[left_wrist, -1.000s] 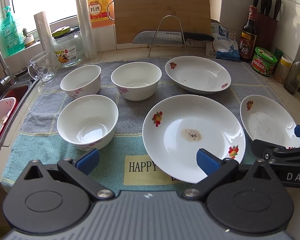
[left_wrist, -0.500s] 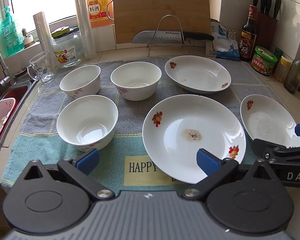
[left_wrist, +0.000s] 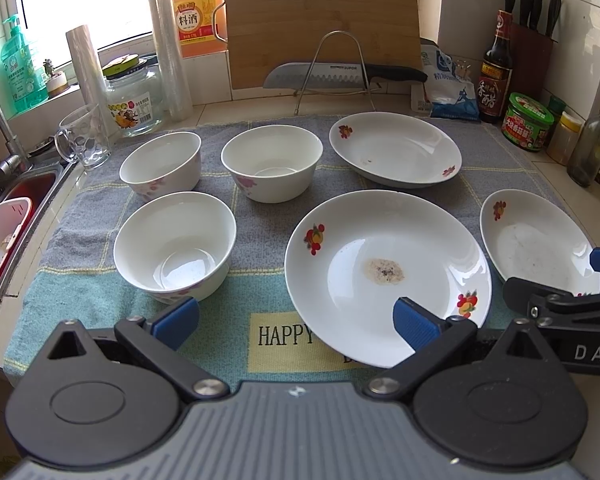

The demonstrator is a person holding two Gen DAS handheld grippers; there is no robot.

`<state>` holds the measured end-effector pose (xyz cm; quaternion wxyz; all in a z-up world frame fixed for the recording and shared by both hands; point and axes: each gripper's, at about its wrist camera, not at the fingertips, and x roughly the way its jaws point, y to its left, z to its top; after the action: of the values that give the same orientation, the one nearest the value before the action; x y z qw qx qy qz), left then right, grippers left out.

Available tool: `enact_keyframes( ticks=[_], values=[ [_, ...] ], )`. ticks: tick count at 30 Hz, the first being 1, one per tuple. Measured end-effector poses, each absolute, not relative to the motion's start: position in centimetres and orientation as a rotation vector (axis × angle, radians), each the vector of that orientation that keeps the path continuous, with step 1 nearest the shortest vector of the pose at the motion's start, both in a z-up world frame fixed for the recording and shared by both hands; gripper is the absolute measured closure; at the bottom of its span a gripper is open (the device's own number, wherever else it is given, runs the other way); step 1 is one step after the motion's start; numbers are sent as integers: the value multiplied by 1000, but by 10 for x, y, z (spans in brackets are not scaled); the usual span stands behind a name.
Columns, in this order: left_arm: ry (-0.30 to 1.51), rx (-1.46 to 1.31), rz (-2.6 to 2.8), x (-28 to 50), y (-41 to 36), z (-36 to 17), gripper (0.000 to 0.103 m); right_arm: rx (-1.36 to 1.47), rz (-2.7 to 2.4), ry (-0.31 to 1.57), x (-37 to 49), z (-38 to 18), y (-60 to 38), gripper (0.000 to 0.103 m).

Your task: Organize plates and bowls

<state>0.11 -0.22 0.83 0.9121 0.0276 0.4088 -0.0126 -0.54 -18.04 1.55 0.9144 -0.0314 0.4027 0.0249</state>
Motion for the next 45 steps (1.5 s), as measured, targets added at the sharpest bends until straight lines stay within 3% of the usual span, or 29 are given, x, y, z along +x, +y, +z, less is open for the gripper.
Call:
enact_keyframes(
  ticks=[45],
  values=[
    [724,148,-464,28,25,20,1,-107,-131,714,-34,15,-181,0]
  ],
)
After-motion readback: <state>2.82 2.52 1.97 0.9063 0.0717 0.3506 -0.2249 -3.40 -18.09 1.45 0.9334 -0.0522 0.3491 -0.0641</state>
